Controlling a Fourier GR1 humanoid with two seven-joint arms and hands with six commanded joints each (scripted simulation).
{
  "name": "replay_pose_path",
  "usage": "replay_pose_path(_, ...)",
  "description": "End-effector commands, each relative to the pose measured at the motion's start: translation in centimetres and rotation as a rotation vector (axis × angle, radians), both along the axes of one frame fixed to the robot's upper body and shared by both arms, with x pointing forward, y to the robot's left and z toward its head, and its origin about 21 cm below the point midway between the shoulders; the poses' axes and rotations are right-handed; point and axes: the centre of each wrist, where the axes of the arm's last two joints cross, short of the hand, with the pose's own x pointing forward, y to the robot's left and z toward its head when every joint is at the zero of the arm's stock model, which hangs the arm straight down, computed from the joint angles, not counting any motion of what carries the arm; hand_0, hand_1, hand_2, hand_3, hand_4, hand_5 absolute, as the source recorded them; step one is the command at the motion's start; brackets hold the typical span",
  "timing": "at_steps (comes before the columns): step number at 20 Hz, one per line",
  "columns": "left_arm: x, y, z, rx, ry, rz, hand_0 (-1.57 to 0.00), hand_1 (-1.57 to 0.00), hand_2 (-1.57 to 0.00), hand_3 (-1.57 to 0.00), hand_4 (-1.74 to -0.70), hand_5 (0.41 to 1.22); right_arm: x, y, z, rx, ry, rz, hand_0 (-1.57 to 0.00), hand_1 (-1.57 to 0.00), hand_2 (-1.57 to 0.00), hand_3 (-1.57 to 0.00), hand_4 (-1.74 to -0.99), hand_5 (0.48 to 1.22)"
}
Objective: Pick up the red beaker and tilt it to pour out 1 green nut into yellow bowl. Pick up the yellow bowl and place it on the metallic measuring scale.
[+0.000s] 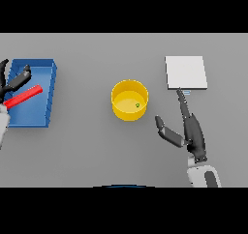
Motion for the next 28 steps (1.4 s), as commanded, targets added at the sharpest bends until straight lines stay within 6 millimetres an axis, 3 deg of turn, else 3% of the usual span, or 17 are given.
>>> replay_pose_path(1,0.0,-0.2,-0.1,-0.005,-0.009,-0.008,-0.13,-0.11,-0.11,-0.10,-0.79,0.649,0.2,-0.1,0.1,-0.015,0.012,-0.004,0.00,0.00,0.00,0.00,-1.021,0.640)
replay_pose_path(4,0.2,-0.5,0.1,0.008,-0.050,-0.035,-0.07,-0.05,-0.06,-0.05,-0.76,0.657,1.3,-0.3,1.1,-0.104,0.027,0.098,0.00,0.00,0.00,0.00,-1.005,0.669)
replay_pose_path(8,0.3,-0.8,0.2,0.010,-0.068,-0.048,-0.03,-0.02,-0.02,-0.02,-0.74,0.664,4.3,-1.0,3.7,-0.434,0.022,0.268,0.00,0.00,0.00,0.00,-1.094,0.677)
replay_pose_path(12,0.2,-0.9,0.2,0.016,-0.058,-0.045,-0.01,-0.01,-0.01,-0.01,-0.73,0.680,6.8,0.3,5.5,-0.721,-0.019,0.430,0.00,0.00,0.00,0.00,-1.192,0.677)
replay_pose_path(17,0.2,-0.4,0.3,0.011,-0.044,-0.036,0.00,0.00,0.00,0.00,-0.74,0.699,9.5,2.1,6.9,-1.005,-0.083,0.613,0.00,0.00,0.00,0.00,-1.226,0.692)
replay_pose_path(21,0.4,-0.2,0.5,0.017,-0.048,-0.034,0.00,0.00,0.00,0.00,-0.74,0.704,10.5,3.5,6.7,-1.180,-0.084,0.723,0.00,0.00,0.00,0.00,-1.215,0.711)
replay_pose_path(28,-0.1,0.1,0.5,0.019,-0.056,-0.038,0.00,0.00,0.00,0.00,-0.74,0.698,12.1,6.7,5.9,-1.267,-0.026,0.847,0.00,0.00,0.00,0.00,-1.238,0.727)
